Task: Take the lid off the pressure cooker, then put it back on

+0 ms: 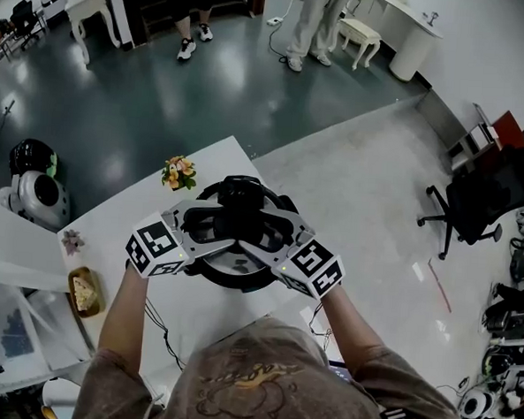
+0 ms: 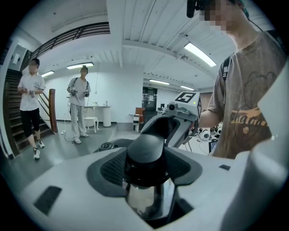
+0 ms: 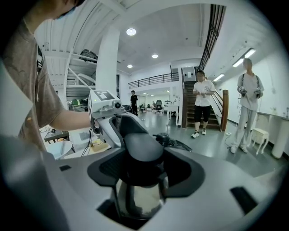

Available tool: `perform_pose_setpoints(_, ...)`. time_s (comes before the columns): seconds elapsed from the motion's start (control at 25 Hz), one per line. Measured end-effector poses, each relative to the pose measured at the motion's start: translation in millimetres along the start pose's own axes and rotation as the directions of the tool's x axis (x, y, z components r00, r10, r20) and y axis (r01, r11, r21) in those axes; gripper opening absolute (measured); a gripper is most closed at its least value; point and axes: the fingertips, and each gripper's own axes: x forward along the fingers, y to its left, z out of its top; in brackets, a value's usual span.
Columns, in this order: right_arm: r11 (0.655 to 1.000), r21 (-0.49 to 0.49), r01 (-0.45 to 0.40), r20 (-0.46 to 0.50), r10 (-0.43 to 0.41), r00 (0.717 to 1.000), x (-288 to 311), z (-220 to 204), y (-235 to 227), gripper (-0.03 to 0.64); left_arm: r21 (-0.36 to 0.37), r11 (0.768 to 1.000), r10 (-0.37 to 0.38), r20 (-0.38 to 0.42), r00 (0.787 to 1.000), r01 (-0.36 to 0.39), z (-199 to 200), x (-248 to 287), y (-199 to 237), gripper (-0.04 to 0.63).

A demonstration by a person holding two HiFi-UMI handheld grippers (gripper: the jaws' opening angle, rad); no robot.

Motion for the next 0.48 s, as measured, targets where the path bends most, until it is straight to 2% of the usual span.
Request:
perform_pose_setpoints(0.28, 0.999, -0.007, -0.045, -0.004, 0.045, 0.999, 1.3, -3.2, -1.0, 0.264, -0.013, 0.999, 0.037, -0.002, 0.999, -0.037, -2.2, 1.0, 0.2, 0.262)
perform_pose_setpoints(0.48, 0.994, -0.037, -0.102, -0.002, 0.102, 0.995, 0.5, -3.3, -0.6, 0.264, -0.033, 0.994, 0.102, -0.001, 0.995, -0.102, -2.4, 1.0, -2.1, 0.262)
